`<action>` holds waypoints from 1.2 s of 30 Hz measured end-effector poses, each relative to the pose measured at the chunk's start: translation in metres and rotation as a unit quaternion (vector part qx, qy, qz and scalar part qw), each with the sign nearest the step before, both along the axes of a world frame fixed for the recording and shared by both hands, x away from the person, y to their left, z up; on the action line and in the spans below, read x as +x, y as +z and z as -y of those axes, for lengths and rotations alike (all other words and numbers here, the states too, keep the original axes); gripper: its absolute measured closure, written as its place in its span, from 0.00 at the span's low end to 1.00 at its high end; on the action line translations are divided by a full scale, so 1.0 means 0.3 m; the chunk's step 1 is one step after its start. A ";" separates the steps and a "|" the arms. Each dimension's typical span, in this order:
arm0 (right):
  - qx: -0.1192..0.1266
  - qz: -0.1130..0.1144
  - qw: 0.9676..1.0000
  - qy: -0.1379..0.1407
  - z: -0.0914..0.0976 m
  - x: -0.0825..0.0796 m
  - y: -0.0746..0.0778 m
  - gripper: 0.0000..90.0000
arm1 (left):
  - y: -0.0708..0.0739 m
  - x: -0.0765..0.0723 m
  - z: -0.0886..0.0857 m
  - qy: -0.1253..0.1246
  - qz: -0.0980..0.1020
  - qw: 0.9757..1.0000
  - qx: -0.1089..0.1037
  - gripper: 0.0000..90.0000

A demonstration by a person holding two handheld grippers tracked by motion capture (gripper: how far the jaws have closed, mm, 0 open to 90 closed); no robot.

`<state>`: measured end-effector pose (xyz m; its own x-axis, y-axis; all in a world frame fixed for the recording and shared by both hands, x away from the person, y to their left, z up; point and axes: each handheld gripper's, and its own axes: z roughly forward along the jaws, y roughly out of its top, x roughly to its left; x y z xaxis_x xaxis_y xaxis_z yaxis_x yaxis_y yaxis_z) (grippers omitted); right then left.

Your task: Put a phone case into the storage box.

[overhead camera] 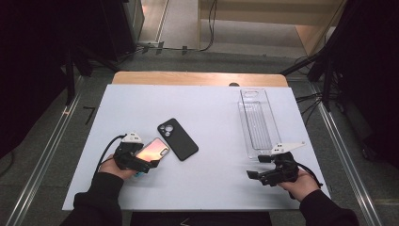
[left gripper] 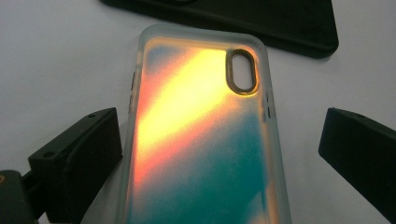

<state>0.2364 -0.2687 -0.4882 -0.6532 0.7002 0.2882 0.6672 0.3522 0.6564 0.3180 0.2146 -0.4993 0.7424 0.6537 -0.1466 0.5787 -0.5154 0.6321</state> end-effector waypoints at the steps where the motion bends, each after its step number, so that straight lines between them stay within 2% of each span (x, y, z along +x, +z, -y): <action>1: 0.000 0.000 1.000 0.000 0.000 0.000 0.000 0.15 | -0.001 -0.001 0.000 -0.001 0.002 1.000 0.002 0.00; 3: 0.000 0.000 1.000 0.000 0.000 0.000 0.000 0.15 | -0.003 -0.003 0.001 0.000 0.004 1.000 -0.001 0.00; 8: -0.002 0.001 1.000 -0.001 0.001 0.000 -0.001 0.15 | -0.008 -0.014 0.008 0.001 0.019 1.000 0.013 0.01; 9: -0.002 0.001 1.000 -0.001 0.002 0.000 -0.001 0.15 | -0.010 -0.026 0.015 0.002 0.041 0.999 0.035 0.03; 10: -0.002 0.001 1.000 -0.001 0.002 0.000 -0.001 0.15 | -0.010 -0.026 0.015 0.002 0.041 0.999 0.035 0.07; 11: -0.003 0.001 1.000 -0.001 0.003 0.000 -0.001 0.15 | -0.015 -0.040 0.016 0.001 0.068 0.996 0.052 0.12; 14: -0.002 0.001 1.000 -0.001 0.003 0.000 0.000 0.15 | -0.017 -0.043 0.011 0.010 0.071 0.997 0.043 0.13; 17: -0.003 0.001 1.000 -0.001 0.003 0.001 -0.001 0.15 | -0.017 -0.044 0.010 0.012 0.072 0.996 0.044 0.15; 24: -0.002 0.001 1.000 -0.001 0.003 0.001 0.000 0.15 | -0.012 -0.041 0.006 0.016 0.069 0.997 0.042 0.19; 29: 0.000 0.001 1.000 -0.001 0.003 0.000 0.000 0.15 | 0.002 -0.029 0.010 0.024 0.044 0.998 0.043 0.19; 31: 0.002 0.003 1.000 0.001 0.003 -0.001 0.001 0.15 | 0.010 -0.020 0.004 0.035 0.027 0.999 0.028 0.19; 32: 0.004 0.004 1.000 0.000 0.003 -0.001 0.002 0.15 | 0.010 -0.020 0.004 0.035 0.027 0.999 0.028 0.19; 33: 0.004 0.003 1.000 0.000 0.003 -0.002 0.003 0.15 | 0.019 -0.013 -0.006 0.044 0.011 0.999 0.013 0.19; 36: 0.005 0.005 1.000 0.001 0.004 -0.002 0.005 0.15 | 0.041 -0.014 -0.014 0.047 0.017 0.999 0.012 0.19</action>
<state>0.2356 -0.2698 -0.4869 -0.6579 0.6955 0.2888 0.6597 0.3473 0.6665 0.3138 0.2188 -0.4871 0.6823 0.7233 -0.1063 0.6032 -0.4748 0.6409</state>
